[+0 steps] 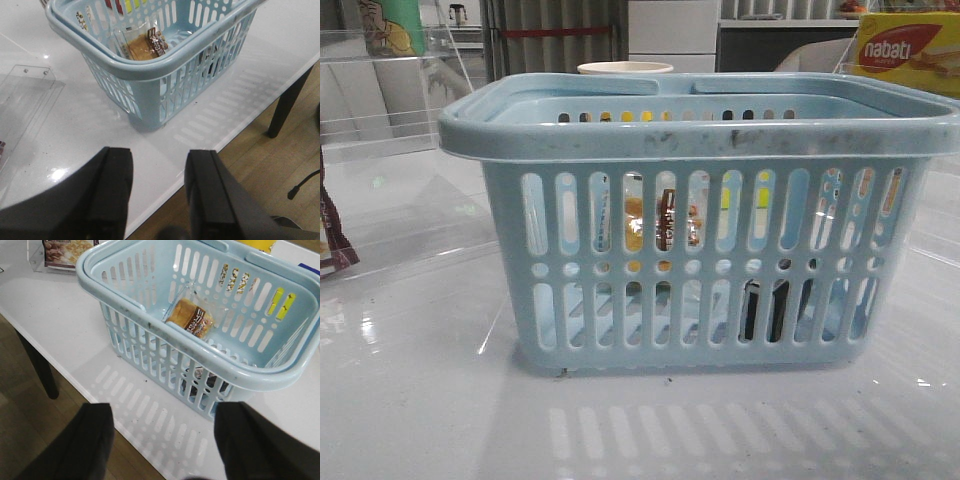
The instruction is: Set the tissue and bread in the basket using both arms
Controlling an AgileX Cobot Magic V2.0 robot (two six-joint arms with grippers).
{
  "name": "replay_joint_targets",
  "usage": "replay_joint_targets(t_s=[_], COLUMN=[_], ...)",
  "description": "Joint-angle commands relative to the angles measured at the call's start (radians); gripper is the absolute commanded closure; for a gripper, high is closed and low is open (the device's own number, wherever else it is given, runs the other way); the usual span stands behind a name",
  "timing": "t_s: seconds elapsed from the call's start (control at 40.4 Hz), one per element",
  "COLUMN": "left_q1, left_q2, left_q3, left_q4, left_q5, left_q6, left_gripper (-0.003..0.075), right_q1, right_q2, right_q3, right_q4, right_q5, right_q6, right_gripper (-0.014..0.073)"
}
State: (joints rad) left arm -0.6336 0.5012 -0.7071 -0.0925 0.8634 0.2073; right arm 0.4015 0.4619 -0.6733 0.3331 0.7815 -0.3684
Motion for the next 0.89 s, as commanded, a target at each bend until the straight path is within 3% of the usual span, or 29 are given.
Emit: replay_joint_targets(t_s=[0.0, 0.124, 0.297, 0.396, 0.618, 0.866], left_q1=[-0.007, -0.007, -0.007, -0.007, -0.007, -0.007], left_q2=[-0.003, -0.003, -0.003, -0.003, -0.003, -0.003], left_q3=[0.017, 0.061, 0.096, 0.102, 0.102, 0.102], left_q4=[-0.007, -0.007, -0.007, -0.007, 0.063, 0.079], left_q5=[-0.107, -0.146, -0.192, -0.202, -0.209, -0.215], left_q6=[-0.01, -0.01, -0.012, -0.07, -0.089, -0.089], left_gripper=[0.0393, 0.0393, 0.0393, 0.0432, 0.0634, 0.0628], right_q1=[-0.001, -0.001, -0.001, -0.001, -0.001, -0.001], right_q2=[0.004, 0.004, 0.004, 0.004, 0.004, 0.004], right_q3=[-0.027, -0.027, -0.027, -0.027, -0.027, -0.027], right_q4=[0.018, 0.018, 0.018, 0.018, 0.018, 0.018], right_q5=[-0.064, -0.063, -0.063, -0.063, -0.057, -0.056], right_q6=[-0.011, -0.011, -0.011, -0.011, -0.011, -0.011], right_gripper=[0.006, 0.0161, 0.0435, 0.0548, 0.0538, 0.0538])
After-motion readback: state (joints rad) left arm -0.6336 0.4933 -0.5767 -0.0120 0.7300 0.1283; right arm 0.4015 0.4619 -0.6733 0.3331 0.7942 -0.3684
